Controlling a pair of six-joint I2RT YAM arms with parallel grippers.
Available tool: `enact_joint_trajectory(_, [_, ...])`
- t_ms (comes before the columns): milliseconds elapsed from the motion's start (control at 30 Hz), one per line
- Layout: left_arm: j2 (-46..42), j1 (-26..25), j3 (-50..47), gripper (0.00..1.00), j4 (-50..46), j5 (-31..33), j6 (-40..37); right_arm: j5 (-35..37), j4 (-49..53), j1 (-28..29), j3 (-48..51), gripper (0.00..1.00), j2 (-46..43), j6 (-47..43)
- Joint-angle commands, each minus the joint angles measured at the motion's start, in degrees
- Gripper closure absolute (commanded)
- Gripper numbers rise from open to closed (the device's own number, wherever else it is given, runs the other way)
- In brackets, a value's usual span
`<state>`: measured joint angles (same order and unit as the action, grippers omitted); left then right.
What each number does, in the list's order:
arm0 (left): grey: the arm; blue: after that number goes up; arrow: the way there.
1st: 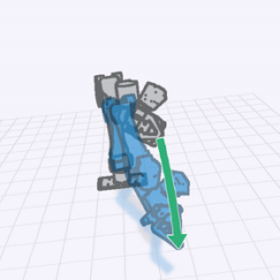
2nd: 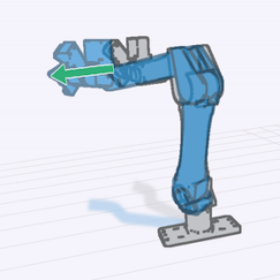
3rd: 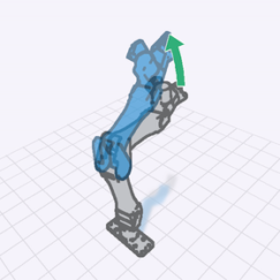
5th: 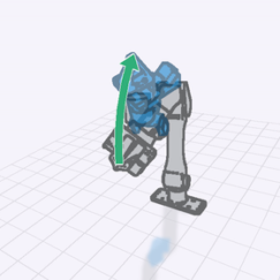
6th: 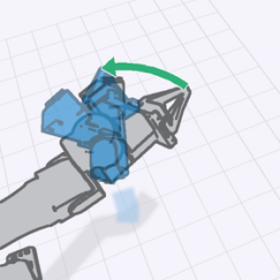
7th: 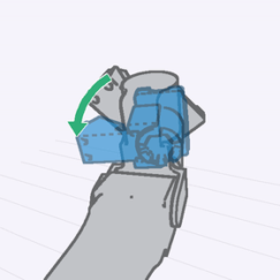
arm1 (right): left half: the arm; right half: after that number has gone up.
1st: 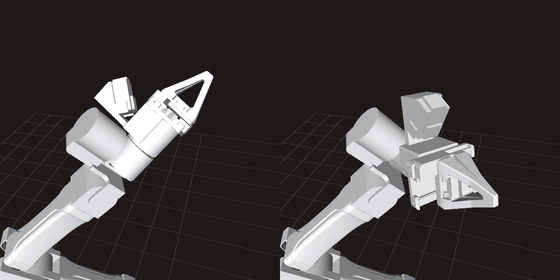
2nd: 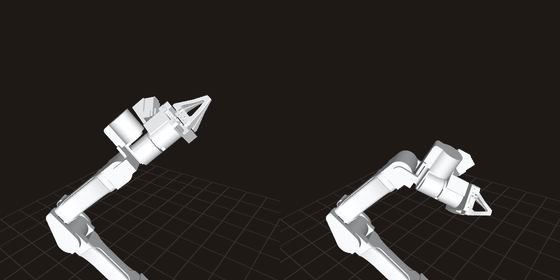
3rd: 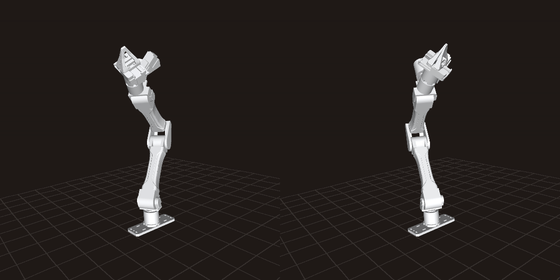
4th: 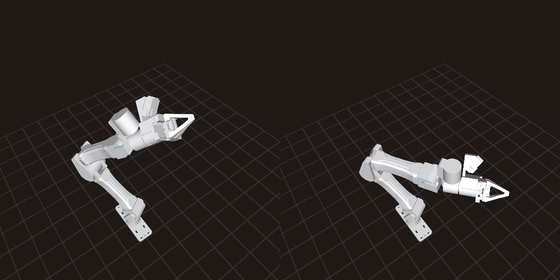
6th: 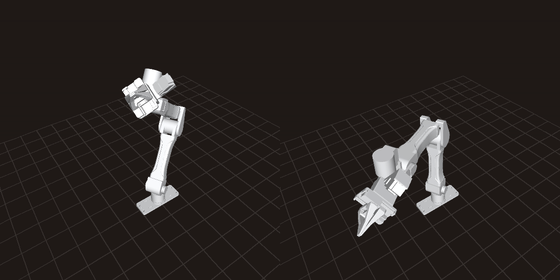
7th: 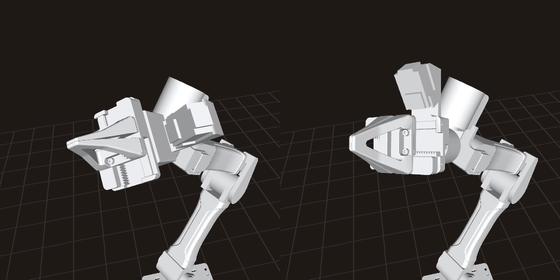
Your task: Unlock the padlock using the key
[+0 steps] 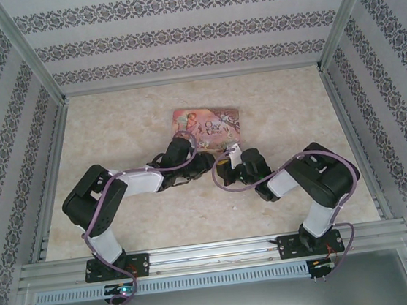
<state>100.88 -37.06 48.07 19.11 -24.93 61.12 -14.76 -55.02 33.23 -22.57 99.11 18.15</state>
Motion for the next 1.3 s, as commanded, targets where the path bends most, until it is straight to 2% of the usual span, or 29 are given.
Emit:
enact_joint_trajectory(0, [-1.8,-0.3,-1.5,0.54,1.6,-1.8,-0.6,1.3,-4.5,0.2,0.4,1.0,1.0,1.0])
enact_joint_trajectory(133, [-5.0,0.3,-2.7,0.46,-1.0,-0.4,-2.2,1.0,-4.6,0.1,0.5,1.0,1.1,1.3])
enact_joint_trajectory(333, [-11.6,2.1,-6.7,0.44,-1.3,2.1,-4.9,0.6,-4.2,0.1,0.5,1.0,0.6,1.2])
enact_joint_trajectory(667, [-23.8,3.0,-17.0,0.44,9.9,9.7,-7.1,-0.5,-2.1,0.1,0.2,1.0,-1.8,1.8])
enact_joint_trajectory(833, [-28.6,3.0,-20.3,0.43,12.5,11.4,-8.1,-2.0,-1.9,0.6,0.2,1.0,-2.7,4.1])
enact_joint_trajectory(1100, [-31.7,2.9,-24.6,0.42,15.4,12.5,-1.9,-3.6,-1.7,2.0,-0.3,1.0,-3.6,10.0])
enact_joint_trajectory(1267, [-29.5,2.9,-28.2,0.45,23.8,12.4,5.2,-3.7,-0.6,2.8,-0.7,1.0,-3.8,13.7])
